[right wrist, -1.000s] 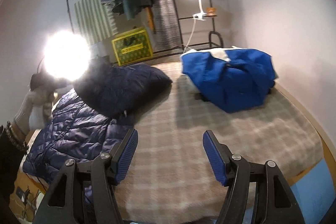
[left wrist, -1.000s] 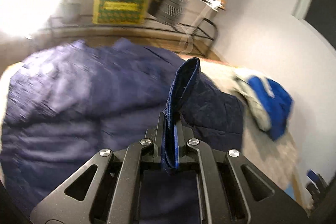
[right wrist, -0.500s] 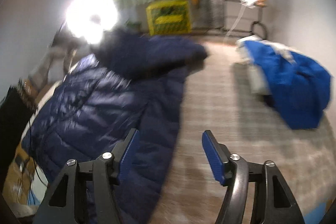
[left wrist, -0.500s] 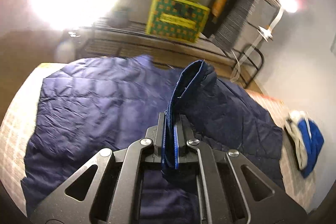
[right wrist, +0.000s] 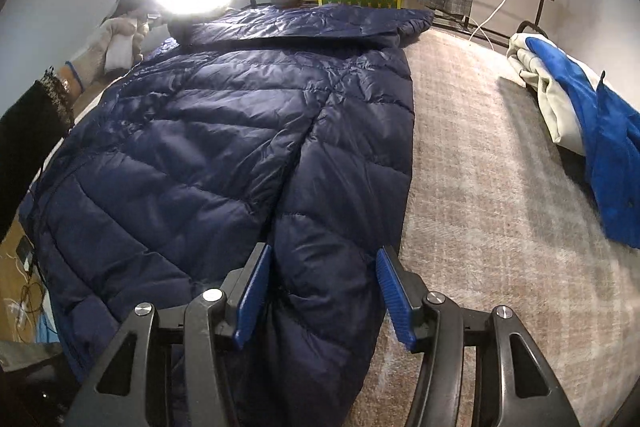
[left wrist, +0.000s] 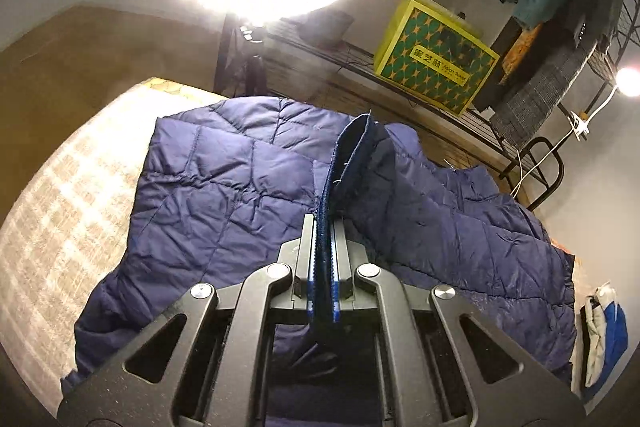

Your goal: Fold large clothes

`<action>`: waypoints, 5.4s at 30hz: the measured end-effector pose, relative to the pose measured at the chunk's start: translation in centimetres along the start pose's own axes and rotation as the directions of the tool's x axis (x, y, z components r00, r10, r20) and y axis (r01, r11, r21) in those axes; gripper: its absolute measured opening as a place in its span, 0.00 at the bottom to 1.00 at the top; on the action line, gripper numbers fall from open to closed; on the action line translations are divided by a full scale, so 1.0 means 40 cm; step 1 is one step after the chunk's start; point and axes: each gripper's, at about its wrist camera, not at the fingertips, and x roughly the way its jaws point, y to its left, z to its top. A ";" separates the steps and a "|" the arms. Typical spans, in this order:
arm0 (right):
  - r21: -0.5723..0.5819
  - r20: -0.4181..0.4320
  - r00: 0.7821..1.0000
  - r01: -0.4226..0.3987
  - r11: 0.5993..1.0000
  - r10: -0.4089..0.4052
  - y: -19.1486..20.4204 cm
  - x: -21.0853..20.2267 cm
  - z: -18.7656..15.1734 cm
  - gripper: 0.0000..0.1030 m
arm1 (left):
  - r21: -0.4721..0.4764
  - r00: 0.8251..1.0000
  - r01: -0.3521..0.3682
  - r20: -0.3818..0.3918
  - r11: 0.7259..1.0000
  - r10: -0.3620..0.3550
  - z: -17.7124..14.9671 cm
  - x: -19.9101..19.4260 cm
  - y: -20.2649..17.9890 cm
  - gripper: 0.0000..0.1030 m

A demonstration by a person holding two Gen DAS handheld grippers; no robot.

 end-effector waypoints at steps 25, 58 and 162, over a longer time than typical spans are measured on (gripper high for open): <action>0.061 0.010 0.999 0.033 0.998 -0.034 -0.017 0.002 -0.005 0.68 | 0.134 0.995 -0.097 -0.008 0.986 0.099 -0.067 -0.266 0.069 0.30; 0.329 0.090 0.983 -0.178 0.927 0.157 -0.137 -0.173 -0.164 0.82 | -0.237 0.971 0.147 -0.151 0.960 -0.186 -0.725 -0.758 0.513 0.59; 0.305 0.139 0.972 -0.225 0.926 0.190 -0.353 0.278 0.670 0.66 | -0.160 0.990 0.124 0.080 0.979 -0.113 0.118 -0.141 0.255 0.51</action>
